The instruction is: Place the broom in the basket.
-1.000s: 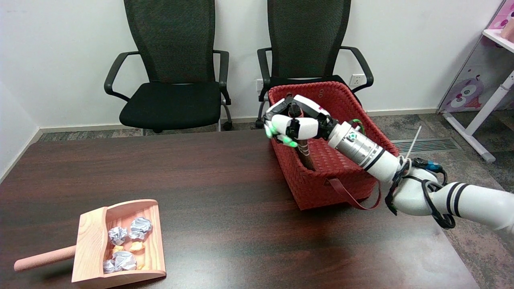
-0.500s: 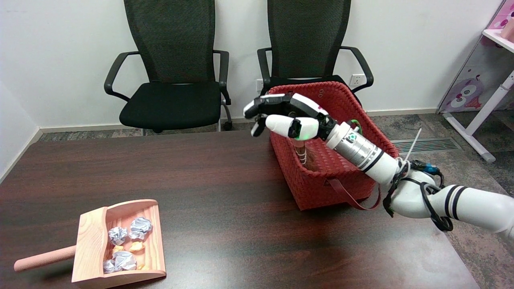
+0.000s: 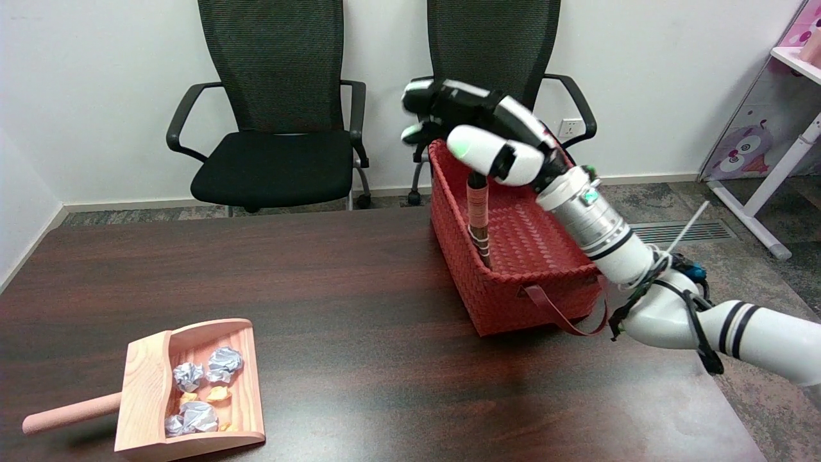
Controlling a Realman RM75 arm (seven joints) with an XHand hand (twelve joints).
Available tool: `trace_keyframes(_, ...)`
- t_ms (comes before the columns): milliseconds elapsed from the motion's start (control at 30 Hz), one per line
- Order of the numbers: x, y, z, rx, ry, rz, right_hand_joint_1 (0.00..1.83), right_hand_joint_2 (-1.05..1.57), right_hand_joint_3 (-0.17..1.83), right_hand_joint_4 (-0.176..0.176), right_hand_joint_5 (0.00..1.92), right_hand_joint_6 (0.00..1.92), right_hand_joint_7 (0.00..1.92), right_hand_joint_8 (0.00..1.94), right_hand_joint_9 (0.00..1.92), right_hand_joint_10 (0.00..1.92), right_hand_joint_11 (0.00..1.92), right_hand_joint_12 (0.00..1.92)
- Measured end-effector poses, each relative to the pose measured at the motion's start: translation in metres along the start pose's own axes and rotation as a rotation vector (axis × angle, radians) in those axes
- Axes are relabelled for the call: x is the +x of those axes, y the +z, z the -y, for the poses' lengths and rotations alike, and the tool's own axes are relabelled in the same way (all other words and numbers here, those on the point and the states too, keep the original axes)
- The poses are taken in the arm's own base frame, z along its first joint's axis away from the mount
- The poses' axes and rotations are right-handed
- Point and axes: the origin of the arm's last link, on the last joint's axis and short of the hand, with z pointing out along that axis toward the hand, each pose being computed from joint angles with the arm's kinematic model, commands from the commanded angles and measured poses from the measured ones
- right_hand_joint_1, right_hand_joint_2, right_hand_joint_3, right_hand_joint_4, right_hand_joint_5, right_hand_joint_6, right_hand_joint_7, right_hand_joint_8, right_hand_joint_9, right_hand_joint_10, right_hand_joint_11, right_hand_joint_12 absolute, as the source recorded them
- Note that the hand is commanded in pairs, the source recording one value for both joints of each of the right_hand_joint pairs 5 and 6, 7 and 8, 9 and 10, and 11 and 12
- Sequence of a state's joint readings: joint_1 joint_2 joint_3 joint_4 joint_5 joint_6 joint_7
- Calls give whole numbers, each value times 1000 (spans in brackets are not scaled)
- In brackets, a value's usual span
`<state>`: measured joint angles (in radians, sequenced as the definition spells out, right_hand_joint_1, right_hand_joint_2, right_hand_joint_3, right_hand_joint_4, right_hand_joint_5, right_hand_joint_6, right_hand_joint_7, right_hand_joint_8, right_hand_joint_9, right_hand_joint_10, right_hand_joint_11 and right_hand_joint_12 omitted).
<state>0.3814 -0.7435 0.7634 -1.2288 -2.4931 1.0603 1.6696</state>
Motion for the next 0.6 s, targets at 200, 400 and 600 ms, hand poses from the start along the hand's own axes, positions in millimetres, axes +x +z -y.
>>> trace_keyframes(200, 6, -6, 26, 86, -20, -64, 731, 839, 836, -176, 543, 543, 543, 543, 380, 380, 716, 716)
trace_keyframes(400, 11, -19, 47, 129, -48, -114, 744, 866, 860, -176, 591, 591, 591, 591, 409, 409, 722, 722)
trace_keyframes(600, 12, -33, 60, 151, -63, -152, 747, 854, 912, -176, 611, 611, 611, 611, 423, 423, 741, 741)
